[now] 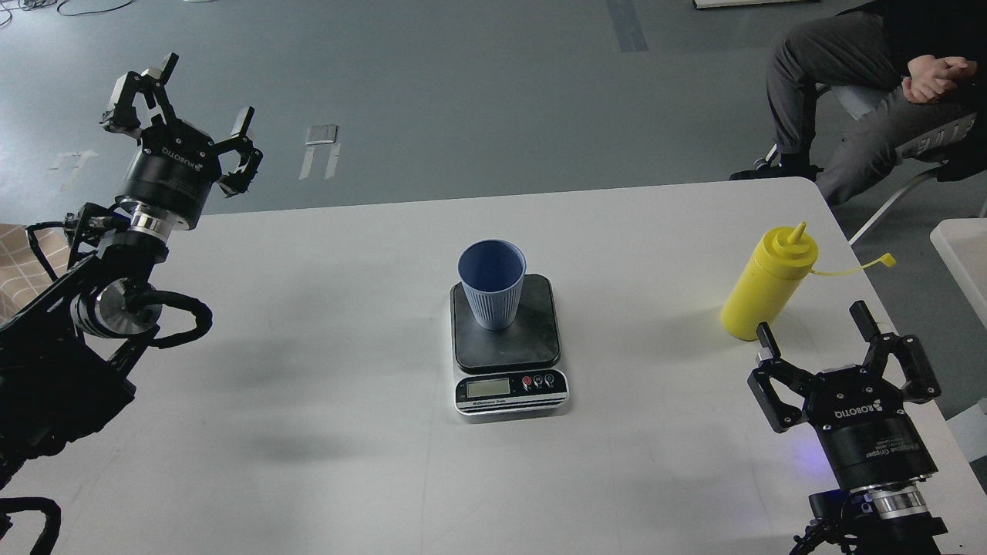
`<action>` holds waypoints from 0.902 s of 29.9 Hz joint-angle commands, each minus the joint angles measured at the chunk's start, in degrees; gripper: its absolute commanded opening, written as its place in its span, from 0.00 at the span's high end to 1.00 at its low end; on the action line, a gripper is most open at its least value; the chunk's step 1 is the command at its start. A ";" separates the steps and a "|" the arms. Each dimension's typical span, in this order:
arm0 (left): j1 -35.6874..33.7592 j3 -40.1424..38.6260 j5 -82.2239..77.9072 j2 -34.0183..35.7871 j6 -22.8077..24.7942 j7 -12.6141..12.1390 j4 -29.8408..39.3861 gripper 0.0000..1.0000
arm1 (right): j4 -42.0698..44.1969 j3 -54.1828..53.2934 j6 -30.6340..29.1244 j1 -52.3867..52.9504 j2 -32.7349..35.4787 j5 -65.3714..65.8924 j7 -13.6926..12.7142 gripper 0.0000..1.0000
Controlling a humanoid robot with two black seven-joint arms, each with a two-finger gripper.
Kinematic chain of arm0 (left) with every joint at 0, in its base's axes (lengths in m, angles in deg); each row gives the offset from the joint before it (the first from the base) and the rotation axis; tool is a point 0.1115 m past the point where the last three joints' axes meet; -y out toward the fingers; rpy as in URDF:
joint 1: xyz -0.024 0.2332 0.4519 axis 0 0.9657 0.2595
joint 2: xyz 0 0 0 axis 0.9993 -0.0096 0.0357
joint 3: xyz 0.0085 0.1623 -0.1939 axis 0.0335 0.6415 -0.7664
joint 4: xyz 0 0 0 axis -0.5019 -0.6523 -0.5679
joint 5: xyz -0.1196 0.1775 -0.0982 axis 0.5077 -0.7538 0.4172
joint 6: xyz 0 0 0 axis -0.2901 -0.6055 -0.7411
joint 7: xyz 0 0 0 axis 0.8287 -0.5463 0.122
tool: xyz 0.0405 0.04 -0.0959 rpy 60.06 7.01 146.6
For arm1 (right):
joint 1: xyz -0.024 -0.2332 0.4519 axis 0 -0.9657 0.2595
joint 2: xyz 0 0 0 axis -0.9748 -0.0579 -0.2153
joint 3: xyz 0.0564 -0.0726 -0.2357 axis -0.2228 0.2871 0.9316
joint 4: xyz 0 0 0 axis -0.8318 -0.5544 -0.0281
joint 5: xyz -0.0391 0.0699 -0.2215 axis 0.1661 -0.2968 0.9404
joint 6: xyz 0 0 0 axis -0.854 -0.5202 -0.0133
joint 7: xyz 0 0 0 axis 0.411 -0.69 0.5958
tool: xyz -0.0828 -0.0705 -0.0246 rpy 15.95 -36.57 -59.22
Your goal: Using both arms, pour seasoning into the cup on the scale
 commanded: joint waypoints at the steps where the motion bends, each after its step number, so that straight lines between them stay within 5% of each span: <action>1: 0.00 0.00 0.00 0.07 0.00 0.00 0.00 0.03 | -1.22 -0.67 0.00 1.96 4.83 -0.09 0.01 0.00; 12: 0.00 0.00 0.00 -0.19 0.00 0.00 -0.09 0.03 | 2.46 -0.06 0.00 23.47 19.77 0.44 0.01 0.00; 19: -0.53 0.17 0.00 -0.10 0.00 0.00 -0.44 0.03 | 16.16 3.01 0.00 41.57 30.50 -0.61 0.01 0.00; 27: -1.58 0.44 -0.18 -0.37 0.00 0.00 -0.61 0.03 | 31.28 10.39 0.00 60.92 29.91 0.18 0.01 0.00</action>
